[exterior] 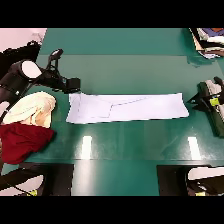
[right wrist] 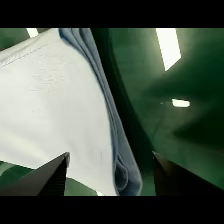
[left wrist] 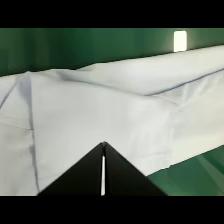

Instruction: Fold the shirts.

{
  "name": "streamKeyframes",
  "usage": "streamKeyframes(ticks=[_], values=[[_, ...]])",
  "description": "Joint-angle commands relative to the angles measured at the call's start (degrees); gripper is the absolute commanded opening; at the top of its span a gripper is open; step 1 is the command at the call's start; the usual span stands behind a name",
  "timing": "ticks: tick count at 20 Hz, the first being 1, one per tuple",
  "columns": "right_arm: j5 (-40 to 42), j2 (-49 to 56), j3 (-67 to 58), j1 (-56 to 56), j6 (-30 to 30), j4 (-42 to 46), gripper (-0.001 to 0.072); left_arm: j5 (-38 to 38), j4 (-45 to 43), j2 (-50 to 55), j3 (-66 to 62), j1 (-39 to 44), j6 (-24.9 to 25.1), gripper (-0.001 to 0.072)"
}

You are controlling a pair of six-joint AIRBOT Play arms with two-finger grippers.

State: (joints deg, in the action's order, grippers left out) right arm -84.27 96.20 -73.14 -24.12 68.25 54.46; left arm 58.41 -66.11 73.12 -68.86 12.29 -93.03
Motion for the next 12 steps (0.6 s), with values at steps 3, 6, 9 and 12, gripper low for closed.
streamKeyframes(ticks=[3,6,9,12], values=[[1.27,5.86,0.76,5.01,-3.23,-3.91,0.0493,-5.29,1.49,3.37,-0.07,6.67,-0.02,0.0022],[1.01,5.9,-0.13,7.93,-5.2,-3.87,0.0069,-8.37,5.35,6.56,-0.09,9.4,-0.15,0.0021],[-0.96,2.89,-3.15,8.98,-5.38,-5.25,0.0015,-12.81,11.02,10.99,-1.62,12.04,0.04,0.0021],[-2.93,-2.91,-6.88,10.54,-5.22,-14.36,0.0015,-13.79,11.67,17.66,-7.61,15.37,0.04,0.0021]])
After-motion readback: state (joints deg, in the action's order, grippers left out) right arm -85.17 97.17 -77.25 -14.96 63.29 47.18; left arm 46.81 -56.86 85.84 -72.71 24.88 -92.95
